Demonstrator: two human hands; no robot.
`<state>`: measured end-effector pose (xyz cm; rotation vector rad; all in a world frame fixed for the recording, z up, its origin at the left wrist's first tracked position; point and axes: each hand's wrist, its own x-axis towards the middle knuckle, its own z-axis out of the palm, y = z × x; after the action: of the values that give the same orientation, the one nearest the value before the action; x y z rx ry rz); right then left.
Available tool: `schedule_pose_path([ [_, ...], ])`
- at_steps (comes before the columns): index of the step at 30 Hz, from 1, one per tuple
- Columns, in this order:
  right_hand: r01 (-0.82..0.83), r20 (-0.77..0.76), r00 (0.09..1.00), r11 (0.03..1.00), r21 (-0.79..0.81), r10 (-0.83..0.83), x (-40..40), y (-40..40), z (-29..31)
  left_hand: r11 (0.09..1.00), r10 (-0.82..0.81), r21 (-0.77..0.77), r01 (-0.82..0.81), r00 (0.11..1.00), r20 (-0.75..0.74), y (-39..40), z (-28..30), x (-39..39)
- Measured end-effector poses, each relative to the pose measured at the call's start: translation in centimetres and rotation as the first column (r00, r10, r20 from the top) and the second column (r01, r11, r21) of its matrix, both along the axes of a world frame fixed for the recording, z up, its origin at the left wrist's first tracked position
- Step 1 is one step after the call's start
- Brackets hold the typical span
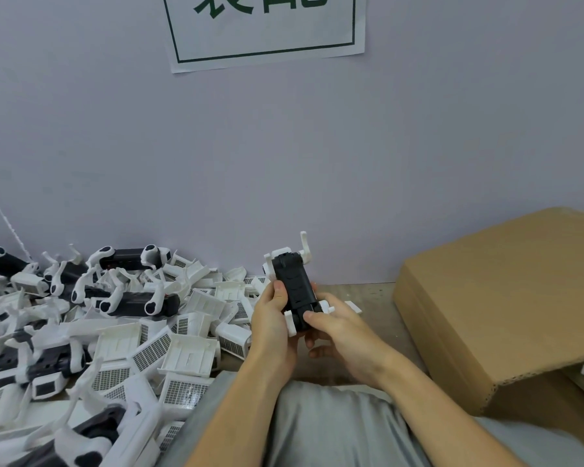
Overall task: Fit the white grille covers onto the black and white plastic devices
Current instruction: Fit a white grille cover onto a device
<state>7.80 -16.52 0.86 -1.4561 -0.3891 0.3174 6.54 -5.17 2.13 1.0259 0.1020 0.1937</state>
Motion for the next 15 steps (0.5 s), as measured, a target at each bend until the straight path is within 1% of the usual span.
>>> schedule_pose_path([
  [4, -0.009, -0.022, 1.000, 1.000, 0.008, 0.009, -0.1, 0.0, 0.3, 1.000, 0.003, -0.025, -0.003, 1.000, 0.009, 0.1, 0.1, 0.0],
  [7, 0.045, -0.017, 0.999, 0.998, -0.036, -0.046, -0.1, 0.0, 0.3, 1.000, 0.004, 0.006, -0.004, 1.000, 0.022, -0.1, 0.1, 0.0],
  [10, 0.096, -0.005, 0.995, 0.995, -0.027, -0.096, 0.0, 0.1, 0.3, 0.999, -0.009, 0.052, 0.006, 0.998, 0.054, -0.1, 0.3, 0.0],
  [12, 0.070, -0.022, 0.997, 0.998, 0.006, -0.070, -0.1, 0.1, 0.4, 0.998, -0.016, 0.064, 0.013, 0.998, 0.053, 0.1, 0.6, -0.1],
  [13, 0.029, -0.041, 0.999, 0.999, 0.039, -0.027, -0.2, 0.0, 0.4, 0.999, -0.013, 0.052, 0.010, 0.999, 0.046, 0.3, 1.0, -0.2],
  [15, -0.046, -0.069, 0.996, 0.991, 0.127, 0.055, -0.3, -0.1, 0.6, 1.000, 0.007, -0.026, -0.005, 0.999, 0.051, 0.9, 2.3, -0.4],
])
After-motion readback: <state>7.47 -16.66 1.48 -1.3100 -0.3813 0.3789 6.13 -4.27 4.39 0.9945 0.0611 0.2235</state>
